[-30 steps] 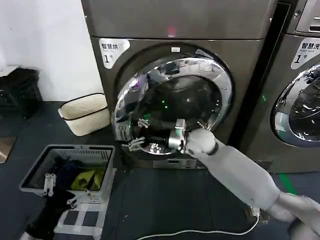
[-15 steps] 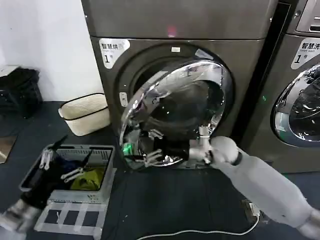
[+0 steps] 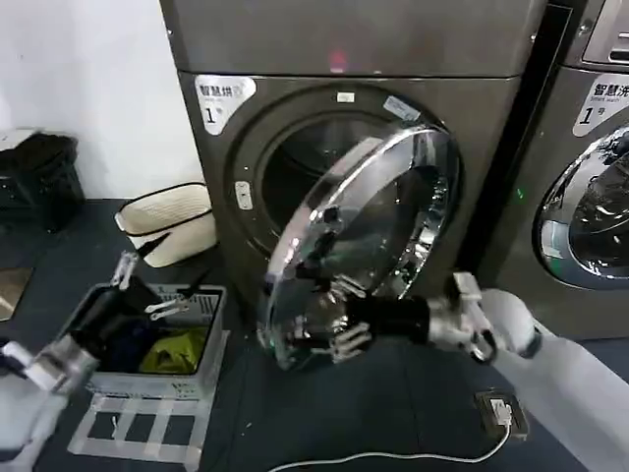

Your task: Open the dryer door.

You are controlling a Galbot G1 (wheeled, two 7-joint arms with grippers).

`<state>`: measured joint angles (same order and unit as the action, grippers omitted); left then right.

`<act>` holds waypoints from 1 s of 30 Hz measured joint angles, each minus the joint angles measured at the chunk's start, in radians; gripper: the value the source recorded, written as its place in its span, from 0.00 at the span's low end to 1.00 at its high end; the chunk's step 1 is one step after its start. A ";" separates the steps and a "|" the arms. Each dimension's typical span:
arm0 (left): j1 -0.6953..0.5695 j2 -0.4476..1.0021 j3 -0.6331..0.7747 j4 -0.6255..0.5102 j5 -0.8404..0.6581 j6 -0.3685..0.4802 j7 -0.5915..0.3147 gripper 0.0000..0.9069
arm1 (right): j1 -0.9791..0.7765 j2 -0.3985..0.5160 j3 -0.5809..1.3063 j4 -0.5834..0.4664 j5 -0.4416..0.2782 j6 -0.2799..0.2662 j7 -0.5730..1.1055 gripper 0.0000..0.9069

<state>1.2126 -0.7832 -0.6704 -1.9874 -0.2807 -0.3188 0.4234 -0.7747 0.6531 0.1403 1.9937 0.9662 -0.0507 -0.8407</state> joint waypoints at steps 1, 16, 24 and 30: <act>-0.023 0.007 0.026 0.005 0.003 -0.002 0.003 1.00 | -0.048 -0.010 0.048 0.010 -0.003 0.008 0.010 1.00; -0.385 -0.026 0.522 0.123 0.064 -0.077 0.023 1.00 | -0.921 0.196 0.964 0.198 -0.143 0.165 0.226 1.00; -0.515 -0.102 0.715 0.187 0.116 -0.111 0.015 1.00 | -1.123 0.543 1.318 0.243 -0.361 0.168 0.431 1.00; -0.582 -0.184 0.801 0.227 0.117 -0.104 0.004 1.00 | -1.100 0.761 1.493 0.225 -0.503 0.136 0.617 1.00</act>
<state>0.6301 -0.9677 0.1309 -1.7607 -0.1633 -0.4229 0.4273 -1.8744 1.4146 1.6330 2.2189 0.4632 0.0849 -0.2235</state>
